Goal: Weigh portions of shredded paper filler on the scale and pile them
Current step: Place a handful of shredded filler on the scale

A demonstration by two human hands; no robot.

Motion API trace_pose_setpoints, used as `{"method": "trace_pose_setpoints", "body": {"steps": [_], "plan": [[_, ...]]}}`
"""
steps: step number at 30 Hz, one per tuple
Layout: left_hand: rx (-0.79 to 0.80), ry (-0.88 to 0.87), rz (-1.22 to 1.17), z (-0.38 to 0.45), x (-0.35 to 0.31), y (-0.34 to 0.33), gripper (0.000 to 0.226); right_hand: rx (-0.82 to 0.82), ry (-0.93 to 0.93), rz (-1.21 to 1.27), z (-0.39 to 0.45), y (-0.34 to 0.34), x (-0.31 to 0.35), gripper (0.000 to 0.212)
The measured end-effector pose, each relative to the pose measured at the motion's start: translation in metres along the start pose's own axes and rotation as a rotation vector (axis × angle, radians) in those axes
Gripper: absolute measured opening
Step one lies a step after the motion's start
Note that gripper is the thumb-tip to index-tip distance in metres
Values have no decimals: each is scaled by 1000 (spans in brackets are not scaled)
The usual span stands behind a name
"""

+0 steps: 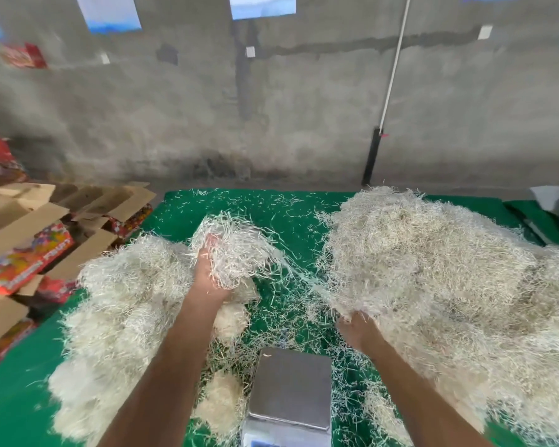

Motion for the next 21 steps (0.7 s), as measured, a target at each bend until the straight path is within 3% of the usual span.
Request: {"method": "trace_pose_setpoints", "body": {"steps": [2,5,8,11,13,15,17,19,21], "plan": [[-44,6,-152,1,0,26,83,-20,-14,-39,-8,-3,-1,60],[-57,-50,-38,1,-22,51,60,-11,-28,-136,-22,-15,-8,63],[148,-177,130,-15,-54,32,52,5,6,-260,-29,-26,-8,41],[383,-120,322,-40,-62,-5,15,-20,42,-278,-41,-33,23,27],[413,-147,429,-42,-58,-15,53,-101,93,-338,-53,-30,58,27],[340,-132,436,-34,-55,-9,83,-238,206,-355,-66,-20,97,36],[403,-125,312,-30,-55,-10,78,-287,387,-181,-83,-19,132,45],[499,-130,237,-29,-58,-13,57,-252,506,61,-99,-25,157,39],[522,-154,284,-25,-63,-10,70,-190,525,219,-106,-34,170,43]]}}
Point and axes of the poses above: each hand's wrist, its own z-axis towards the middle knuckle, its own y-axis out of the back of the hand, x = y × z, the point moved 8 cm from there along z, towards the middle knuckle, and after that the axes turned 2 degrees about -z, right-handed, at the moved point
